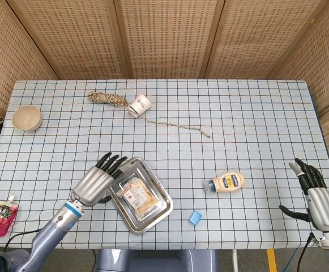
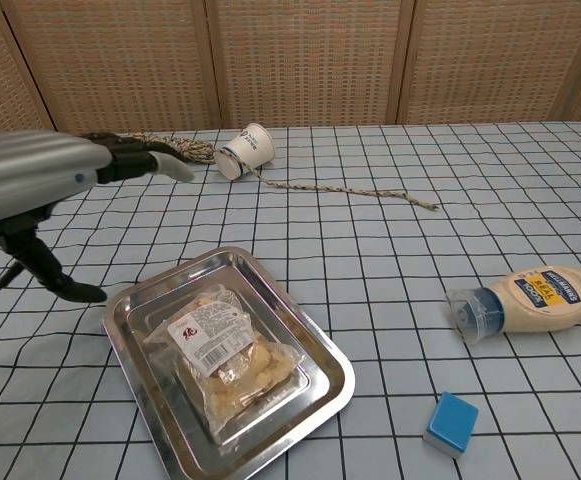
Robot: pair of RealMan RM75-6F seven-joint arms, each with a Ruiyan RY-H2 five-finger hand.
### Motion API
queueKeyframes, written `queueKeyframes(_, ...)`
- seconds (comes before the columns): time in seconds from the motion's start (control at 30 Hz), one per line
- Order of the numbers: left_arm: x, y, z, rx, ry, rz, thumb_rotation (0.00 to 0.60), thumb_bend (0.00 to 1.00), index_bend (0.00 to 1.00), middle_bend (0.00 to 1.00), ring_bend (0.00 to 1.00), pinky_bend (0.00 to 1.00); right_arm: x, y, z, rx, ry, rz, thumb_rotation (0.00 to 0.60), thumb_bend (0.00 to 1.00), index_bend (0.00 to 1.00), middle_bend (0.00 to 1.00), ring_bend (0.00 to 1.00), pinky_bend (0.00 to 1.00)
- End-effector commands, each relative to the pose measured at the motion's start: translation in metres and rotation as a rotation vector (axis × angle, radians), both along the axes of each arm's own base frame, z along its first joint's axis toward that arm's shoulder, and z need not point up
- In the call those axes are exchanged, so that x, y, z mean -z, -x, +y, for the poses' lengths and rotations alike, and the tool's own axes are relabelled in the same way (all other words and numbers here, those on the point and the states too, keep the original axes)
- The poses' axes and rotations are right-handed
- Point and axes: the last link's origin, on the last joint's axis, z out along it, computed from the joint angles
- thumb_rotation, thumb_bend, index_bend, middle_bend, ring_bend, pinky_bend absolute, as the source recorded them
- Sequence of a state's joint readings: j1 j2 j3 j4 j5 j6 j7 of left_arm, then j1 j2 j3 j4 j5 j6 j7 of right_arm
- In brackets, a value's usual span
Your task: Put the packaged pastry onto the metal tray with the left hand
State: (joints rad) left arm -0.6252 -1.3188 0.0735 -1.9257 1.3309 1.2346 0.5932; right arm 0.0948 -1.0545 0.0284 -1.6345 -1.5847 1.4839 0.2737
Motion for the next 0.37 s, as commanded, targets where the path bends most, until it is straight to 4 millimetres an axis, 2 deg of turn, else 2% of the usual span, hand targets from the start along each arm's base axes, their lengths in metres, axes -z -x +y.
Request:
queueKeyframes(0.03,-0.035,0.04,-0.031,-0.039,-0.175,0.054,0.6,0.09,0.0,0.0,0.0,0.0,0.001,-0.001,-0.001,0.009,-0.005,0.004,0.6,0.04,0.02,0.0,0.0,0.0)
queueKeyframes(0.2,-0.063,0.084,-0.067,-0.165,-0.325,0.014,0.6,0.09,0.0,0.0,0.0,0.0,0.005,-0.005,0.001,-0.001,-0.018,0.012,0.6,0.04,0.02,0.0,0.0,0.0)
queueKeyframes(0.37,-0.077,0.114,-0.087,-0.273,-0.389,-0.005,0.6,0.09,0.0,0.0,0.0,0.0,0.009,-0.004,0.004,-0.002,-0.036,0.023,0.6,0.04,0.02,0.0,0.0,0.0)
